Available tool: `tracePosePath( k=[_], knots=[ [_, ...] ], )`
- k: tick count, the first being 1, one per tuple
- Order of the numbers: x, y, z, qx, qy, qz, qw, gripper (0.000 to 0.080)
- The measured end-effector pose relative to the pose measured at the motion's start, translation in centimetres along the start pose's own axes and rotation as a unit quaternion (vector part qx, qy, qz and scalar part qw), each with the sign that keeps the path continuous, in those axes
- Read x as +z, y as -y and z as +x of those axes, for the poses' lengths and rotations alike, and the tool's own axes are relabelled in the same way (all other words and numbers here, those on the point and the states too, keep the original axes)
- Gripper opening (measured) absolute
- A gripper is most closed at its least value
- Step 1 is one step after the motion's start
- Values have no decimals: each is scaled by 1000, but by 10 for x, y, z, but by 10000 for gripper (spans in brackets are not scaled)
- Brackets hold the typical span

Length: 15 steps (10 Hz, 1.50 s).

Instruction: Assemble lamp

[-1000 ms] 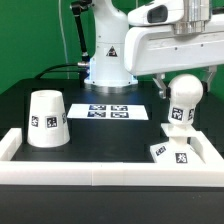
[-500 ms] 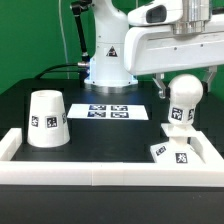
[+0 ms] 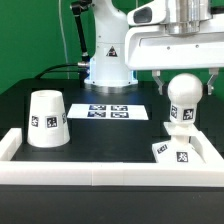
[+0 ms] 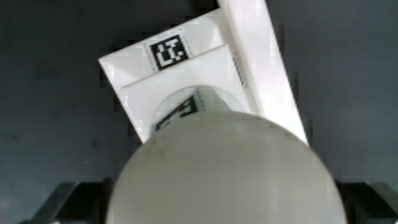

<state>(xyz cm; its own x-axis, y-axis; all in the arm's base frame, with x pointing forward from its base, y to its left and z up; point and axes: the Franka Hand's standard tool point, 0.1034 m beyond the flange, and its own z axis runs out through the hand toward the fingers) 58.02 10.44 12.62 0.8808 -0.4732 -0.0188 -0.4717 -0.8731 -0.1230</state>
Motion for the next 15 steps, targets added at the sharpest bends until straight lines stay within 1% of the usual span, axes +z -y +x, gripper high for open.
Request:
tracePosePath(
  k=[1,2,6,7,10,11,13,14,15],
  knots=[
    [0,0,0,32,0,0,999,579],
    [0,0,0,40,0,1,999,580],
    [1,1,-1,162,2,3,987,580],
    [1,0,-3,227,8,5,974,580],
    [2,-1,-2,328,17,8,944,580],
    [2,-1,-2,374,20,10,927,580],
    [2,0,-2,408,21,11,913,589],
    [2,0,-3,405,21,11,914,589],
    [2,0,-3,401,21,11,916,683]
  ],
)
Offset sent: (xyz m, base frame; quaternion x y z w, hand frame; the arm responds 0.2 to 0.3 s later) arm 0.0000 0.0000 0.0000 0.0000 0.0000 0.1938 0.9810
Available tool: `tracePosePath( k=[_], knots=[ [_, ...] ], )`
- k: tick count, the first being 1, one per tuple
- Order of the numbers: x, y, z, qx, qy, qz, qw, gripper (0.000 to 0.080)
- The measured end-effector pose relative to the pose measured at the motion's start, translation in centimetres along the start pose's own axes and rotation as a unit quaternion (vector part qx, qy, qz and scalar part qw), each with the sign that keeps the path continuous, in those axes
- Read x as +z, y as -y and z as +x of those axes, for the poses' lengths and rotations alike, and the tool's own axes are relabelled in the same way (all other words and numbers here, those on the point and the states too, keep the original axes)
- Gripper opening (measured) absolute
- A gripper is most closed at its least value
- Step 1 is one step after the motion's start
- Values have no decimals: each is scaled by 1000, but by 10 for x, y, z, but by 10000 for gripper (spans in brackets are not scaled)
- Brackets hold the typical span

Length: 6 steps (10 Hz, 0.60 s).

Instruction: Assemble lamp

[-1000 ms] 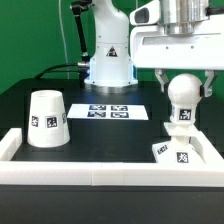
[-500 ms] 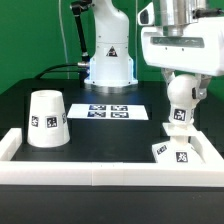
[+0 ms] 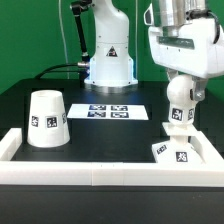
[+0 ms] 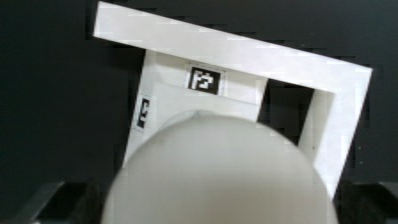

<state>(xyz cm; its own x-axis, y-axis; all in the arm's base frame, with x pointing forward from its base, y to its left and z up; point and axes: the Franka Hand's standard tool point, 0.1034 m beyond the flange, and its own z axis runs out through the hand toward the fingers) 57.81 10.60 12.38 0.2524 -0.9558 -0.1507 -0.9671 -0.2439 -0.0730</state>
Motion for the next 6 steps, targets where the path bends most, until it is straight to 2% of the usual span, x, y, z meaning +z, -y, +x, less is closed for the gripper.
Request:
tracePosePath(
  k=[3,6],
  knots=[
    [0,0,-2,-102,-3,-4,995,697],
    [3,-4,-1,-254,-7,-7,967,699]
  ],
)
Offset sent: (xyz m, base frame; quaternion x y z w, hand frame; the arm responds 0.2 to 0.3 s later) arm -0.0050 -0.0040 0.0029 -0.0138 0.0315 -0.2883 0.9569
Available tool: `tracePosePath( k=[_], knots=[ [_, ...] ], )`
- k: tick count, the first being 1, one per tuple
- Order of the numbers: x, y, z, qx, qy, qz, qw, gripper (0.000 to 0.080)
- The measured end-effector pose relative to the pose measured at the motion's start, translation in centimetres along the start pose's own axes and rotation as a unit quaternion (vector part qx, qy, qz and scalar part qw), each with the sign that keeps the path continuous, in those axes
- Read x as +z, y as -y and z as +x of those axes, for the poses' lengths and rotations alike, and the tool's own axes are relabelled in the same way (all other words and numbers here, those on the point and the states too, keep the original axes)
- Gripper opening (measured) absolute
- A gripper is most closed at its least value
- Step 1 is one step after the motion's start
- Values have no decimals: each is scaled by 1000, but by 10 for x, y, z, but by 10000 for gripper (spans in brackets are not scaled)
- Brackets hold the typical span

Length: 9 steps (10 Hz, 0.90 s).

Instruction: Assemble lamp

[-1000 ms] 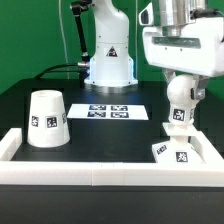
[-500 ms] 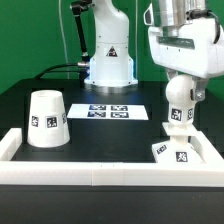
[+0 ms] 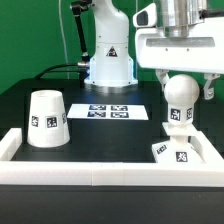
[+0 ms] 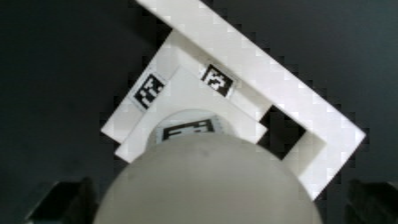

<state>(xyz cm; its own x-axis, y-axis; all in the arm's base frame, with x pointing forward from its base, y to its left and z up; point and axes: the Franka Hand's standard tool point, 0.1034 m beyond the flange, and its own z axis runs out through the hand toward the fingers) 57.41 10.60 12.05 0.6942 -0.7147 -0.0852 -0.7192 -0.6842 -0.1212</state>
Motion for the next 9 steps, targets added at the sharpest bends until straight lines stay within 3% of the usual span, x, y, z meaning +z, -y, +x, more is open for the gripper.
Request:
tracePosePath(
  k=[6,8,9],
  knots=[
    [2,-4,2,-218,-2,0,976,699],
    [1,-1,1,-342,-13,-17,940,699],
    [0,0,2,-375,-14,-17,927,699]
  ],
)
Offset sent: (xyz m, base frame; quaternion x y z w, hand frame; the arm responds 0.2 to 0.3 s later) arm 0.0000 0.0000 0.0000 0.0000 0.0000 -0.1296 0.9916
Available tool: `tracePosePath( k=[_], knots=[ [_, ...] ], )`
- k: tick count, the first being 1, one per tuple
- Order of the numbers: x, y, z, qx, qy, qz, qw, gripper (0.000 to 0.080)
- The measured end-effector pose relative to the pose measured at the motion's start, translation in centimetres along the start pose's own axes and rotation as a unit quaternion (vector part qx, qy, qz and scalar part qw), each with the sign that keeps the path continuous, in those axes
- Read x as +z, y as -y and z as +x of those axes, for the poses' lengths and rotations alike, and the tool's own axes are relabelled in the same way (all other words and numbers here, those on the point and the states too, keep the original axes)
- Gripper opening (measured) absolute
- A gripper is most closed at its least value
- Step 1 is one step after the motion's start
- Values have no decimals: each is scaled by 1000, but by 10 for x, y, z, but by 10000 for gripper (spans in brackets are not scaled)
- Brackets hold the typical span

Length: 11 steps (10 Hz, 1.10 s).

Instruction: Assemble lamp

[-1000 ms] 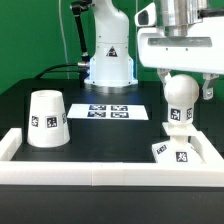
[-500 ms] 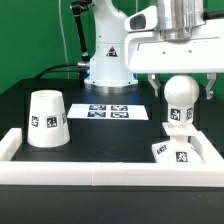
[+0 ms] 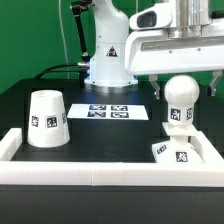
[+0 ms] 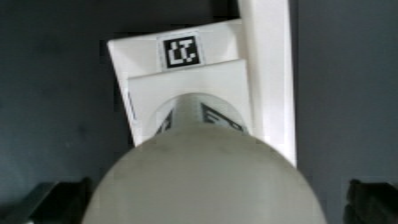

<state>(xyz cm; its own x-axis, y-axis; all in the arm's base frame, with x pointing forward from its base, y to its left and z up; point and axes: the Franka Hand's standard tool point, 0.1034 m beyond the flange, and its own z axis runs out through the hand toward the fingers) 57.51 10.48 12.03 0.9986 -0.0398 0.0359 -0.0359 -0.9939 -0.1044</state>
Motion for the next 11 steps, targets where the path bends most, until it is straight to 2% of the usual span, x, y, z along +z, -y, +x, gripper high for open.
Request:
tracePosePath(
  k=[3,8,11],
  knots=[
    [-1,-2,2,-171,-4,-10,985,699],
    [-1,-5,3,-318,-2,-12,948,699],
    [-1,-5,4,-476,3,-23,879,699]
  ],
)
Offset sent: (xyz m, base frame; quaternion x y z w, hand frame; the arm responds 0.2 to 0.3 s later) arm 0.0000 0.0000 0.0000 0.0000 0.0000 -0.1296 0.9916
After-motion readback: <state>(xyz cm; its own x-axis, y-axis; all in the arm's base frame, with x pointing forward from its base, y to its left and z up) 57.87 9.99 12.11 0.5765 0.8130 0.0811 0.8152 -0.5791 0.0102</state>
